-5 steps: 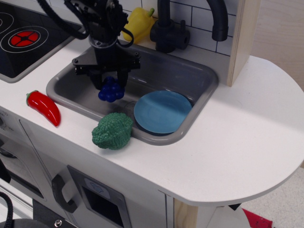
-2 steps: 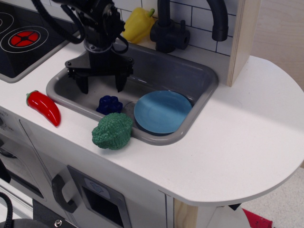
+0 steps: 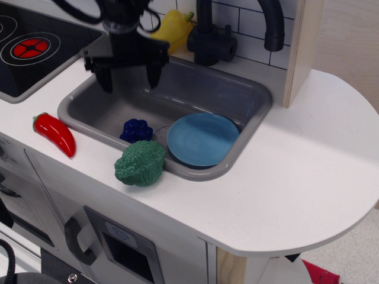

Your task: Take blueberries off plate sink

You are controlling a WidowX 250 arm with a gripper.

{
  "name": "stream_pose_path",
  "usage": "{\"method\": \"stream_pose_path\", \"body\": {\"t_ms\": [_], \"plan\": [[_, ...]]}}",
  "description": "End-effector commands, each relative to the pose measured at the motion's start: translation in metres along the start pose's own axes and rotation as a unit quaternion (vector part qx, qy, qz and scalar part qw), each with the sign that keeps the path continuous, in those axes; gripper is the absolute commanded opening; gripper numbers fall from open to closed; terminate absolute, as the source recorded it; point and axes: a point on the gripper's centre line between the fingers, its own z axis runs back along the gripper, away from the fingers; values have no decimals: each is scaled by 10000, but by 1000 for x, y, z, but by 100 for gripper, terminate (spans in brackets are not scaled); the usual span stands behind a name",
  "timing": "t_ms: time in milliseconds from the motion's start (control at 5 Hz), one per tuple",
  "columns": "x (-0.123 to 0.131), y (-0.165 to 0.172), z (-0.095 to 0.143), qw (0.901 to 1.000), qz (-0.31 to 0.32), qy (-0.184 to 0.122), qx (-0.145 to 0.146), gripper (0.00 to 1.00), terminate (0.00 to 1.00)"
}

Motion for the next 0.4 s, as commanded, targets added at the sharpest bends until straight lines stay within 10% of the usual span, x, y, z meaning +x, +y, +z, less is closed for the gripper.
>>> {"method": "stream_pose_path", "body": {"t_ms": [0,200], "plan": [[22,-3,37,9984,-71,-454,-323,100,0],[22,-3,37,9984,-71,-454,-323,100,100]]}}
